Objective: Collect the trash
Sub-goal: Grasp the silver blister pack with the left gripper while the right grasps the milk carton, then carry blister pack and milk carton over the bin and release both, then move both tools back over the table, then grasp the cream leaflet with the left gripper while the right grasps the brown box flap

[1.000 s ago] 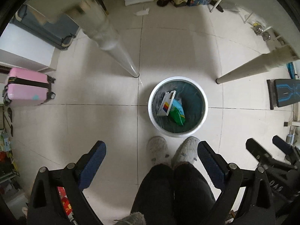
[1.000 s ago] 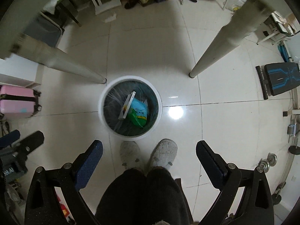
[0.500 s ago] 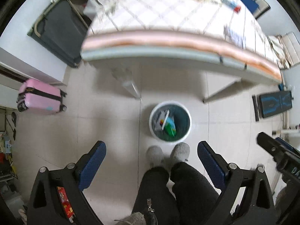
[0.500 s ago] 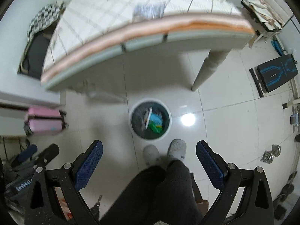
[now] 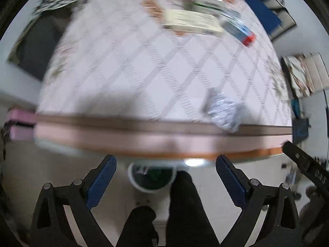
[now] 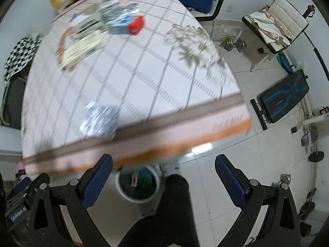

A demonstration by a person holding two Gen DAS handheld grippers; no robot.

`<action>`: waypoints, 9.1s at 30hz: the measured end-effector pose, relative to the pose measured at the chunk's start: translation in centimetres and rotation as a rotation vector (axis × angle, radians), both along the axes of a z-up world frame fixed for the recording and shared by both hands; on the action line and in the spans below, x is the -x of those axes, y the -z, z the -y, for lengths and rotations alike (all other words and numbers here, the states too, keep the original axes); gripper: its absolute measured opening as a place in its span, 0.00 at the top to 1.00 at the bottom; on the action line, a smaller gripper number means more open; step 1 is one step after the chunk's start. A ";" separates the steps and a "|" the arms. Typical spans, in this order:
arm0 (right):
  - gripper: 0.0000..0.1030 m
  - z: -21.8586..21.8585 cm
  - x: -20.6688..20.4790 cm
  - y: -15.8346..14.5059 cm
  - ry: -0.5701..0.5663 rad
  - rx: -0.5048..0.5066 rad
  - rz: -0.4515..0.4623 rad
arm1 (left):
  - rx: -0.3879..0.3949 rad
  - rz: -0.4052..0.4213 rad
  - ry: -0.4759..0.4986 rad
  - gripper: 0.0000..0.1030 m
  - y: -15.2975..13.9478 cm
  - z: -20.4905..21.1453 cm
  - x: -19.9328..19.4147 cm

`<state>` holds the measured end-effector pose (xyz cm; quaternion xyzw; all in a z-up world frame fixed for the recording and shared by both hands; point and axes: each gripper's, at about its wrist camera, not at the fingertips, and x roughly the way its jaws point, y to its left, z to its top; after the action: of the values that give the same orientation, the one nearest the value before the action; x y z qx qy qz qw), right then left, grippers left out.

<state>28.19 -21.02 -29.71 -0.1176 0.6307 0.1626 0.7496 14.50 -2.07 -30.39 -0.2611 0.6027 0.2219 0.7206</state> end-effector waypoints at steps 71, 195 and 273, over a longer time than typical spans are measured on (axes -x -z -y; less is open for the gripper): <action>0.49 -8.7 -0.4 -3.9 -0.236 -0.177 0.023 | -0.199 0.108 0.030 0.37 -8.4 -3.3 1.4; 0.00 -31.6 -24.1 3.2 -0.228 -0.081 -0.138 | -0.272 -0.267 -0.370 0.00 1.7 -21.2 -9.6; 0.28 -15.9 -21.4 3.2 -0.241 0.026 -0.068 | -0.134 -0.112 0.064 0.28 -0.8 -3.5 -12.8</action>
<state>49.60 -5.10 -32.93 -0.1966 0.6389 0.2475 0.7014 27.28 1.41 -29.60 -0.1803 0.6339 0.2530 0.7083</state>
